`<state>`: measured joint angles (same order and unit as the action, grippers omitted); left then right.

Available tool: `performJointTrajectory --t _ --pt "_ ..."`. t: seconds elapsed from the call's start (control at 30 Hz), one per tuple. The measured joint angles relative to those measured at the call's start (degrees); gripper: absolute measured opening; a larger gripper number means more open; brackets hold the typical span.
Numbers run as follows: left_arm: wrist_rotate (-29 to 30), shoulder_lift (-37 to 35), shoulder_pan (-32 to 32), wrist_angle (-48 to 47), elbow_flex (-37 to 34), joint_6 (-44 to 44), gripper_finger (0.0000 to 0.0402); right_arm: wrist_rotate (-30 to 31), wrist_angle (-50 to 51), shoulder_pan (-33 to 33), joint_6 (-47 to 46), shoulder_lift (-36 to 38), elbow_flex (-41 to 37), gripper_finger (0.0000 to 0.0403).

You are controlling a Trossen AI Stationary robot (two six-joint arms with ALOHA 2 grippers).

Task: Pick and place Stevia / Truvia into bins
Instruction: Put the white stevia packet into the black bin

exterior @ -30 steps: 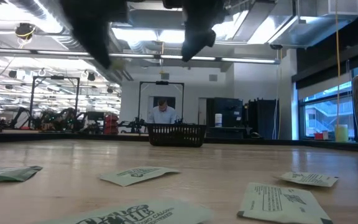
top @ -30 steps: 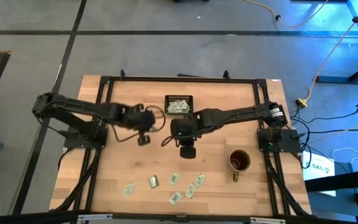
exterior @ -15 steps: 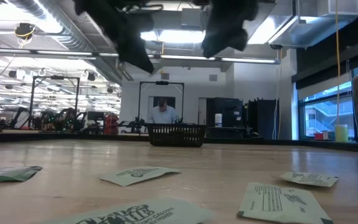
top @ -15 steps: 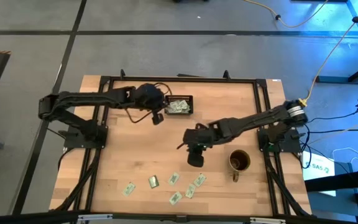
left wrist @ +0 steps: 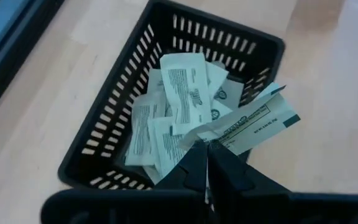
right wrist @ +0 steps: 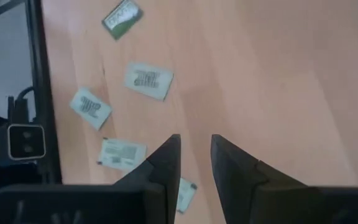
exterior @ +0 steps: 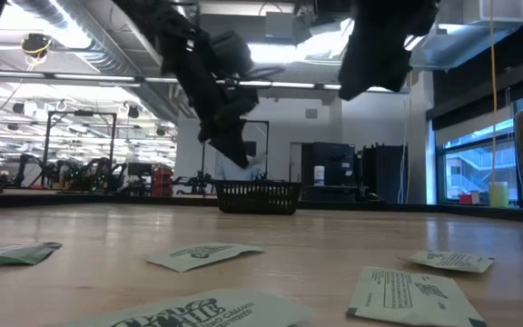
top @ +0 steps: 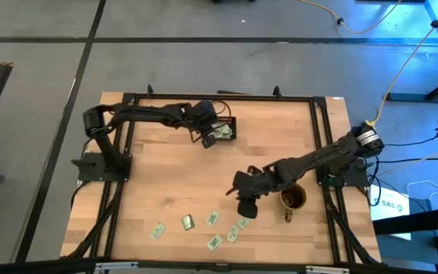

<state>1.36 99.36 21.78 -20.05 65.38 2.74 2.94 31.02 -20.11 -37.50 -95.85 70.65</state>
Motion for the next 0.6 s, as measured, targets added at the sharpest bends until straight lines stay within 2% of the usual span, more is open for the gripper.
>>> performJointTrajectory --t 0.2,0.6 --pt "0.1 3.8 0.3 -2.6 4.1 -3.2 0.0008 0.0 1.2 -2.0 -4.5 -0.6 -0.9 0.0092" --pt "0.6 4.2 0.6 -5.2 4.4 -2.6 0.0064 0.0 1.5 -4.2 -4.4 -4.2 -0.9 0.0092"
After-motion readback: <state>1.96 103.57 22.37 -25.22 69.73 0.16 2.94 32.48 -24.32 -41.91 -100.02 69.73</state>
